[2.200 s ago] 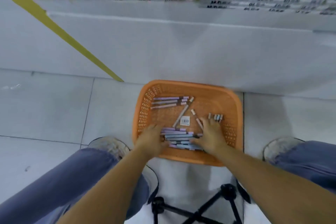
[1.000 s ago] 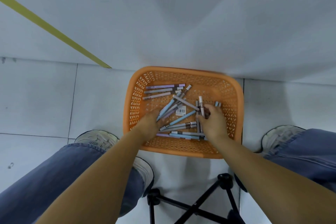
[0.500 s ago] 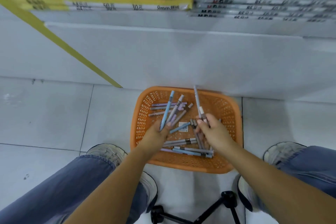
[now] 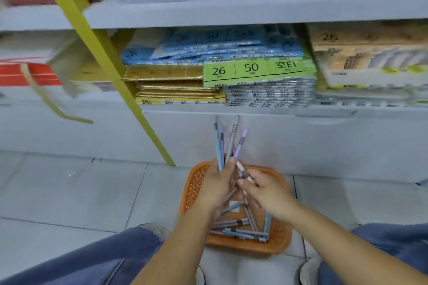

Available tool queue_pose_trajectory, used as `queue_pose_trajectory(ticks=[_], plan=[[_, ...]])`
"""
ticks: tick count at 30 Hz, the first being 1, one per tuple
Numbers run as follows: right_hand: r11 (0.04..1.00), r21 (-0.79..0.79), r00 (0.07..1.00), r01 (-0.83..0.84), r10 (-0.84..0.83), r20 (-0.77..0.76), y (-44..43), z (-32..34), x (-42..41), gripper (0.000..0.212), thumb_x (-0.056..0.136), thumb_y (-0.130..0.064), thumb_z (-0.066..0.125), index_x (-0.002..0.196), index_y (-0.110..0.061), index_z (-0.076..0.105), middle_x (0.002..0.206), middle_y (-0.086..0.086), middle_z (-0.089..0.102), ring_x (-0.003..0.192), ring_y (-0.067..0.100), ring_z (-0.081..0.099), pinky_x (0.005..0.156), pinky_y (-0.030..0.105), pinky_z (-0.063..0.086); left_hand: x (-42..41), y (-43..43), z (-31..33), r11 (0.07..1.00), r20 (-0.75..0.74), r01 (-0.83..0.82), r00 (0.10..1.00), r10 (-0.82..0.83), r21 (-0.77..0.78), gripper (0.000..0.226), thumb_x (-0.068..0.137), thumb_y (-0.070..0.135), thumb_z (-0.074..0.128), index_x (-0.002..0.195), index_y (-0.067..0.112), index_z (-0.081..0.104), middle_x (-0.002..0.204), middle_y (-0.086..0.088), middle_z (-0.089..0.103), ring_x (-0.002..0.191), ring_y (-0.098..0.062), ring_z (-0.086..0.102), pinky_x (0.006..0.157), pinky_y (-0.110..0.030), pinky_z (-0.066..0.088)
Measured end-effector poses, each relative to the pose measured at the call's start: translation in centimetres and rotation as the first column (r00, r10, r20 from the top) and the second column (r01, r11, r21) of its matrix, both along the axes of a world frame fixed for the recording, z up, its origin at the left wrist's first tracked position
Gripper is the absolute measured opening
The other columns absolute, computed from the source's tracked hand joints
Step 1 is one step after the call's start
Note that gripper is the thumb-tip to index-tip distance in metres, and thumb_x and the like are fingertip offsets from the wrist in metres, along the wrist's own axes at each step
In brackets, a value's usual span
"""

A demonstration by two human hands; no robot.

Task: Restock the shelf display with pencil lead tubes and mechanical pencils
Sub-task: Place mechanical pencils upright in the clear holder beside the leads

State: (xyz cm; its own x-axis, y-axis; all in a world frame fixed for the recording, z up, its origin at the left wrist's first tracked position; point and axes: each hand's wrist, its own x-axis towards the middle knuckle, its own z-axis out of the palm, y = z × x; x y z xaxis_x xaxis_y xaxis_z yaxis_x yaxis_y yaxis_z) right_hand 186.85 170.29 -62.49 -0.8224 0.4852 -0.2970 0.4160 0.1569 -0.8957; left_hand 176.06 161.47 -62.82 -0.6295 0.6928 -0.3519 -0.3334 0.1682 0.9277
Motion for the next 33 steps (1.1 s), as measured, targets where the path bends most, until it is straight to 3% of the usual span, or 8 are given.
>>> queue_pose_trajectory(ticks=[2,5,10,13,17,24,30,33], plan=[[0.994,0.105,1.0,-0.007,0.005,0.025,0.3,2.0,0.3,0.01,0.1,-0.032,0.049,0.097,-0.033,0.059,0.062,-0.017,0.059,0.055,-0.005,0.054,0.058,0.013,0.037,-0.1,0.1,2.1,0.999,-0.112,-0.026,0.993,0.024,-0.02,0.026,0.105,0.029,0.052,0.083,0.018,0.059,0.058,0.007,0.061,0.061,-0.014,0.061,0.061,-0.032,0.054],[0.992,0.089,0.992,0.091,-0.082,-0.099,0.8,5.3,0.6,0.02,0.102,-0.027,0.045,0.098,-0.037,0.061,0.09,0.0,0.054,0.062,0.006,0.053,0.066,0.023,0.042,-0.2,0.1,5.2,0.999,-0.276,-0.014,0.961,0.004,-0.037,0.027,0.104,0.039,0.049,0.09,0.026,0.067,0.077,0.011,0.069,0.079,-0.011,0.061,0.083,-0.037,0.053],[0.984,-0.069,0.923,0.165,-0.178,-0.341,2.4,12.8,1.1,0.024,0.1,-0.019,0.052,0.114,-0.03,0.068,0.09,0.005,0.061,0.077,0.011,0.062,0.077,0.024,0.055,0.5,-0.3,11.7,0.997,-0.417,0.025,0.909,0.005,0.066,0.031,0.103,0.045,0.046,0.089,0.026,0.066,0.064,0.025,0.06,0.055,0.005,0.05,0.056,-0.011,0.043],[0.976,-0.05,0.84,0.213,-0.21,-0.5,3.7,17.9,0.7,0.024,0.094,-0.013,0.059,0.108,-0.031,0.067,0.085,-0.01,0.07,0.082,0.006,0.066,0.069,0.02,0.054,0.3,0.3,15.8,0.991,-0.472,0.052,0.882,0.012,0.124,0.029,0.103,0.045,0.046,0.095,0.028,0.067,0.066,0.022,0.06,0.054,0.006,0.049,0.053,-0.008,0.041],[0.964,-0.062,0.727,0.26,-0.238,-0.644,5.6,24.1,-0.3,0.022,0.09,-0.004,0.064,0.1,-0.023,0.067,0.088,-0.004,0.074,0.079,0.011,0.071,0.061,0.021,0.056,-0.6,2.1,21.7,0.978,-0.491,0.07,0.871,0.036,0.196,0.026,0.101,0.049,0.047,0.094,0.034,0.068,0.066,0.02,0.062,0.055,0.009,0.052,0.051,-0.008,0.042],[0.861,0.211,0.58,0.464,-0.115,-0.807,12.3,35.3,-1.0,0.047,0.087,-0.008,0.071,0.109,-0.043,0.048,0.08,-0.002,0.071,0.075,0.016,0.072,0.066,0.026,0.059,-3.3,6.4,30.3,0.953,-0.528,0.052,0.84,0.12,0.298,0.026,0.099,0.054,0.045,0.093,0.041,0.067,0.067,0.029,0.064,0.058,0.014,0.055,0.051,-0.006,0.044],[0.719,0.466,0.66,0.516,0.013,-0.751,17.7,40.1,-3.6,0.047,0.087,-0.009,0.07,0.103,-0.047,0.047,0.08,-0.001,0.068,0.075,0.011,0.07,0.069,0.024,0.055,-5.9,9.5,33.2,0.935,-0.567,0.043,0.804,0.177,0.353,0.027,0.1,0.055,0.043,0.094,0.035,0.061,0.064,0.026,0.063,0.056,0.012,0.056,0.047,-0.008,0.042],[0.63,0.583,0.735,0.513,0.028,-0.678,19.5,40.0,-5.3,0.041,0.085,-0.011,0.072,0.106,-0.038,0.048,0.075,-0.006,0.065,0.069,0.001,0.063,0.064,0.01,0.045,-6.7,10.3,33.4,0.922,-0.554,0.048,0.811,0.189,0.385,0.026,0.102,0.048,0.045,0.093,0.029,0.061,0.063,0.015,0.061,0.053,0.003,0.054,0.045,-0.008,0.039]])
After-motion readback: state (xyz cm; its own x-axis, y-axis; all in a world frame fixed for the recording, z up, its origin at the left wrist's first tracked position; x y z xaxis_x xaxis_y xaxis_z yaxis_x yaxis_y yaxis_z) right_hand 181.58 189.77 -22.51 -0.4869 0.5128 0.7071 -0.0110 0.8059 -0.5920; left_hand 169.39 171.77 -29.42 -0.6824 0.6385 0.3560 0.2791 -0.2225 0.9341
